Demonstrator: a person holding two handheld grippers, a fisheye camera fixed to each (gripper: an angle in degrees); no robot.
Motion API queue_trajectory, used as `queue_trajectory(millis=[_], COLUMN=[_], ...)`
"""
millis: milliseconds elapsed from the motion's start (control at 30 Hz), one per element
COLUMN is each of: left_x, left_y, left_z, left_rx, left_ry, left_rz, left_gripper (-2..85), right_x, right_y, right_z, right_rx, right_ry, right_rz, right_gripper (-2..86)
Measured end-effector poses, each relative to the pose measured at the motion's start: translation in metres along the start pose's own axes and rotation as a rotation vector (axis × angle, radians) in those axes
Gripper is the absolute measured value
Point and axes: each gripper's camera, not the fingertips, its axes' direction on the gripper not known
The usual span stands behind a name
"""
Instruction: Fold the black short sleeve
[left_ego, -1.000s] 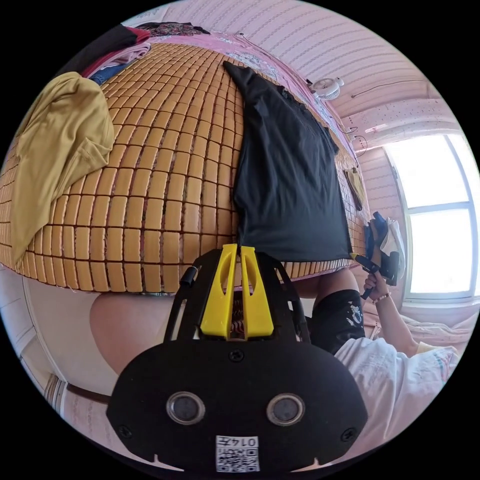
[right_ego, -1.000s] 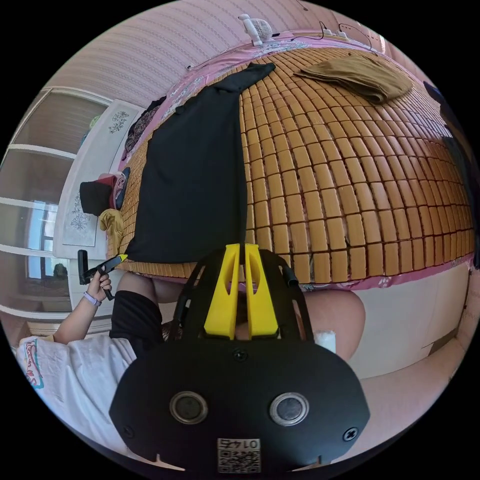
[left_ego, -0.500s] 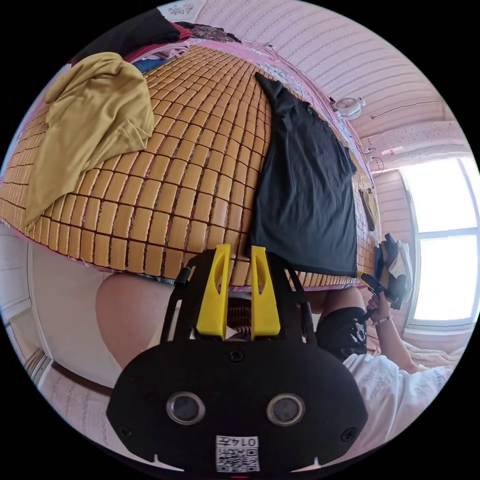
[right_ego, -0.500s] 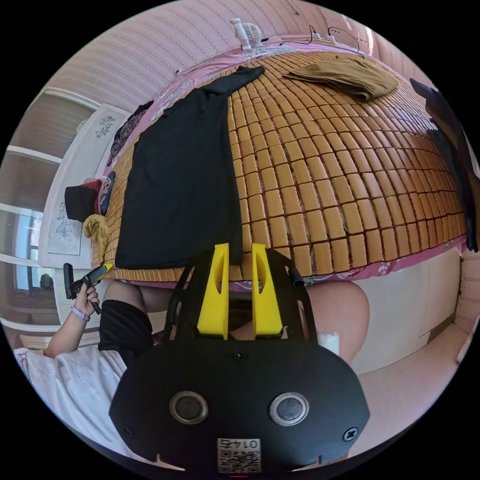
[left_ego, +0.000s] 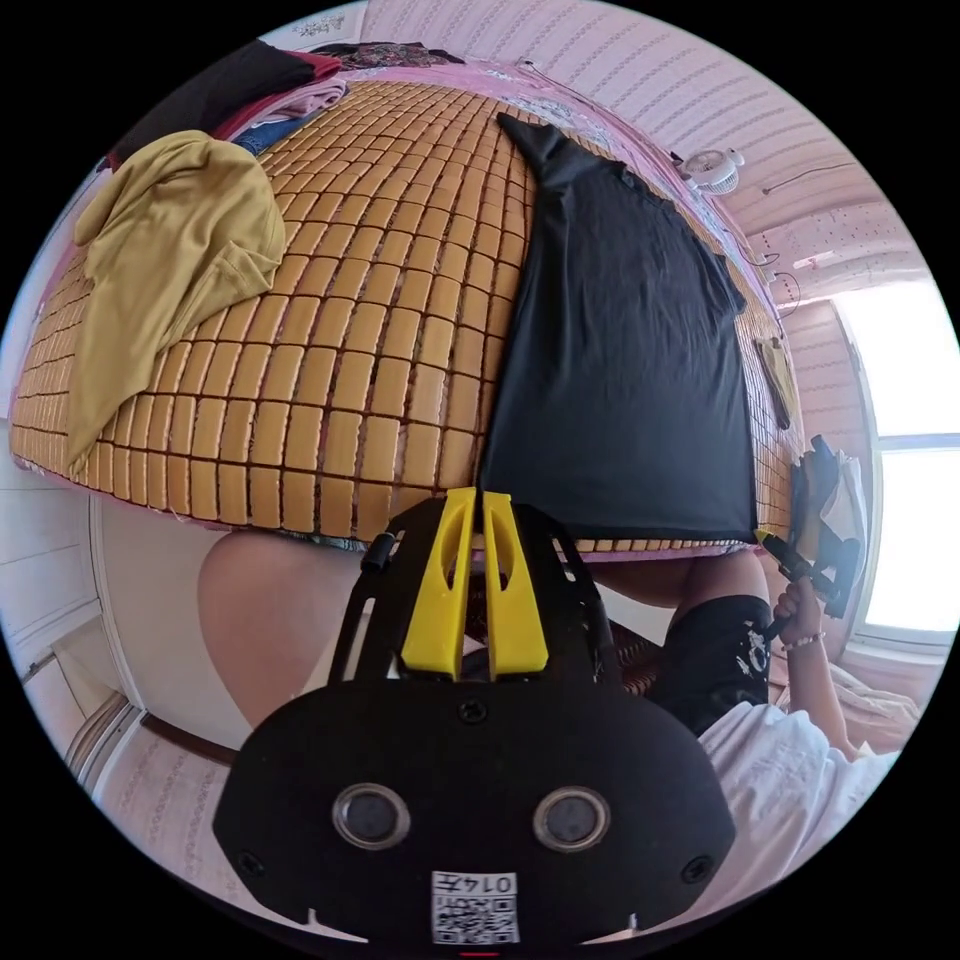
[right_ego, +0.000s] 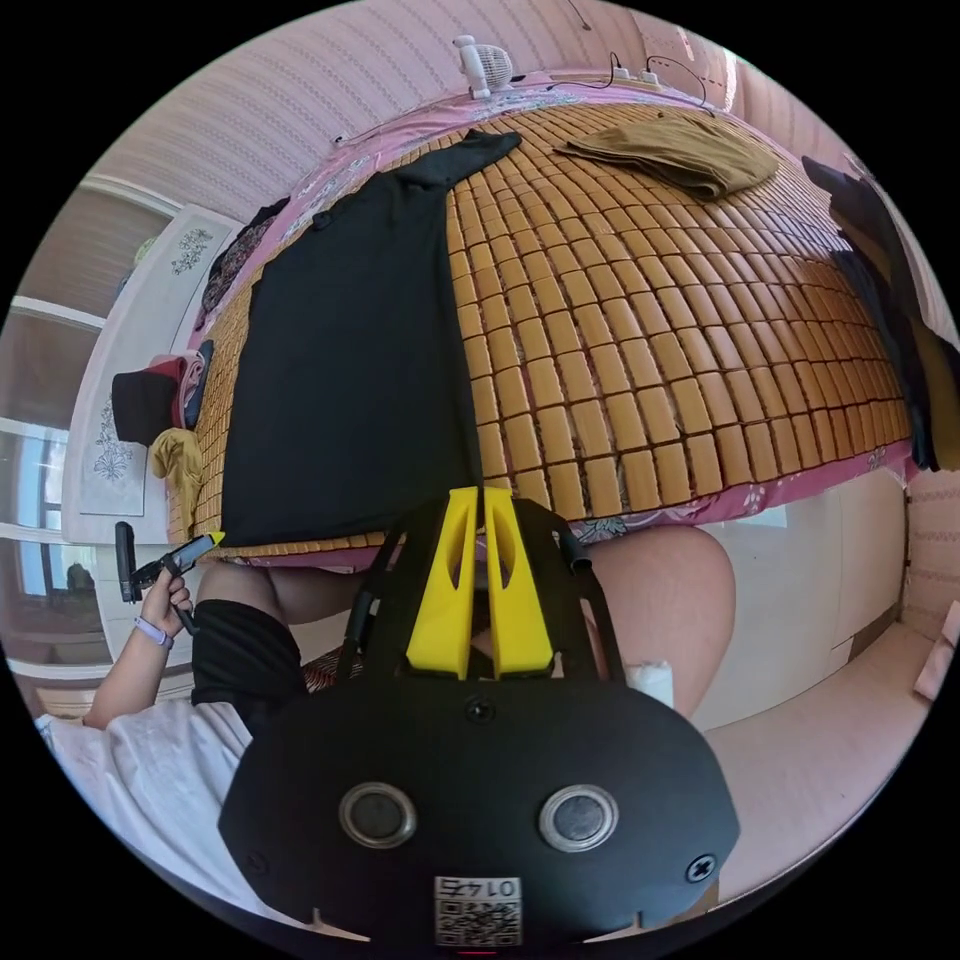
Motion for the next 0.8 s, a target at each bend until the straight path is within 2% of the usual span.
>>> queue_trajectory(millis=[500, 800], left_x=[-0.040, -0.037], left_y=[0.058, 0.096], left_z=[-0.016, -0.023], left_rx=[0.133, 0.165], left_ry=[0.174, 0.209], left_rz=[-0.153, -0.077], left_gripper=[-0.5, -0.2], right_x=[0.044, 0.078], right_y=[0.023, 0.046], right_z=[-0.012, -0.020], right_rx=[0.009, 0.068], right_ry=[-0.119, -0.363], right_rz=[0.100, 0.194], right_gripper=[-0.6, -0.6])
